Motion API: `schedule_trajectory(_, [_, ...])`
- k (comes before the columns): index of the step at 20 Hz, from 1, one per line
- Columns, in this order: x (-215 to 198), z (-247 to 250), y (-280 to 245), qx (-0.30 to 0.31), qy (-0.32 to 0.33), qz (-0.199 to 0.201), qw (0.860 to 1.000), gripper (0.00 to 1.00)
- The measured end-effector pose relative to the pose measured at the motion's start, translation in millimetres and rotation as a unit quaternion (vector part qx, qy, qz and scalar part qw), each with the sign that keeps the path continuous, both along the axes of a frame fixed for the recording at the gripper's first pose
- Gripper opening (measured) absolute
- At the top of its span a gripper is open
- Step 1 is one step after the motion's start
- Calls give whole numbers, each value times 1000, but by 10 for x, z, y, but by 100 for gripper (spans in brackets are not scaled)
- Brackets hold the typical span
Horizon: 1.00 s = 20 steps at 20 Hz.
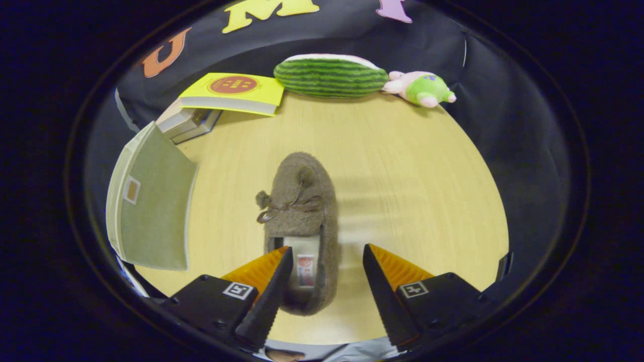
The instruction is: Open the storage box then place both shoes into the box .Put the left shoe in first, then the right shoe, with the right side of both shoes facing outward in a uniform manner.
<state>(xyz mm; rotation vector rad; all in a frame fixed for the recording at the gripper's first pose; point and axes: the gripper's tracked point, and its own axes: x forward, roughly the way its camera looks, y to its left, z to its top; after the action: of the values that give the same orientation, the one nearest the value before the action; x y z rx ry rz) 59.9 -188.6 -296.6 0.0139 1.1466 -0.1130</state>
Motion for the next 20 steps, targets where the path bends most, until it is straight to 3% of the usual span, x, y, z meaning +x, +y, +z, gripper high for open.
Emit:
schedule_trajectory(3, [26,-104,51,7,21,5,1000,66])
schedule_trajectory(6, [181,-139,140,23,-7,23,999,59])
schedule_trajectory(8, [197,-234,140,29,0,10,1000,40])
schedule_trajectory(9, [191,-313,72,22,10,-1,1000,24])
schedule_trajectory(10, [191,-367,80,30,20,1,999,20])
schedule_trajectory(12, [197,-388,86,48,24,5,999,17])
schedule_trajectory(14, [200,-376,70,56,19,8,998,8])
schedule_trajectory(17, [167,-346,95,85,18,-24,996,6])
schedule_trajectory(20, [132,-231,50,83,8,-27,996,6])
